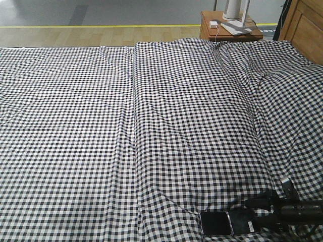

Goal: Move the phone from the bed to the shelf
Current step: 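Close the right gripper on the black phone farther from the robot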

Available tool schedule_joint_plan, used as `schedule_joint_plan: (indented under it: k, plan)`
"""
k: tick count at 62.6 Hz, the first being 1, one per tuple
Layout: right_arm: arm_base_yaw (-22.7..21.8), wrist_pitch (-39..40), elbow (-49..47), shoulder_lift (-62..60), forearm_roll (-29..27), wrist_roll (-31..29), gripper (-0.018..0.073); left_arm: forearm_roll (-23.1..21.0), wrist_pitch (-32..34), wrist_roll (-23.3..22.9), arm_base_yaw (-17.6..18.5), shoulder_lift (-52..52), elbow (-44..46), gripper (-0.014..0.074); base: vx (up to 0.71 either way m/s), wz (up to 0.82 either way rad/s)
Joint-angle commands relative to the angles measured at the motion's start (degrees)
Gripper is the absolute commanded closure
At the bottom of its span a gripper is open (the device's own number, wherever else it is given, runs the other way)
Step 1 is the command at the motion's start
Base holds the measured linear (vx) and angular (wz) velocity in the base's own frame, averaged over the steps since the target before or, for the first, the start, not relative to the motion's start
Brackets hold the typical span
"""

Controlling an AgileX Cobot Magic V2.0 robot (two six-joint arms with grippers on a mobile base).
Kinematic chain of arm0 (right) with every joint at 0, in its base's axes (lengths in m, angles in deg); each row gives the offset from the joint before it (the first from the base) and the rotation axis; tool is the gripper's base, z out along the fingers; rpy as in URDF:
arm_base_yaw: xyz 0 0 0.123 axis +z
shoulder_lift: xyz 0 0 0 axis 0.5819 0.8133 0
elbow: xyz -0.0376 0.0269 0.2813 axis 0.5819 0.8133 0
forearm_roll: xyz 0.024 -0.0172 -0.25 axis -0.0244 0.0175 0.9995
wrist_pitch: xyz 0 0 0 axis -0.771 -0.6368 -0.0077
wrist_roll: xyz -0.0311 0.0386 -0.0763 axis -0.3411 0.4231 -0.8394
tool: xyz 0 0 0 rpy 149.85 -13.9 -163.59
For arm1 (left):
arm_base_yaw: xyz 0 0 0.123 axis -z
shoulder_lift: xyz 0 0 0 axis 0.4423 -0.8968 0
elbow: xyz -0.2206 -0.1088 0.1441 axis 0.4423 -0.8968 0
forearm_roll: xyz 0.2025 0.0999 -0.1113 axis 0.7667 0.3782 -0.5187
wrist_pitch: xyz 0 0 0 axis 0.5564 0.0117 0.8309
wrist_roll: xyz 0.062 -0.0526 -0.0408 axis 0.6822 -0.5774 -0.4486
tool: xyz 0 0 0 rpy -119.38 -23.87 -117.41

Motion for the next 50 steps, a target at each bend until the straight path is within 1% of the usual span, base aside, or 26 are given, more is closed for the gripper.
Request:
schedule_joint_plan:
  k: [1, 12, 24, 50]
  plan:
    - [0.0, -8.1, -0.3, -2.8, -1.5, -1.1, -0.0036, -0.5, 4.0, 0.0, 0.0, 0.5, -0.4, 0.0595, 0.00, 0.00]
    - [0.8, -8.1, -0.3, -2.8, -0.8, -0.9, -0.0036, -0.5, 4.0, 0.0, 0.0, 0.5, -0.4, 0.0595, 0.00, 0.00]
    - [5.5, -8.1, -0.3, -2.8, 2.0, -0.9, -0.0036, -0.5, 4.0, 0.0, 0.0, 0.5, -0.4, 0.0595, 0.00, 0.00]
    - [10.8, -8.7, -0.3, -2.8, 1.2, -0.8, -0.0036, -0.5, 4.0, 0.0, 0.0, 0.5, -0.4, 0.0595, 0.00, 0.00]
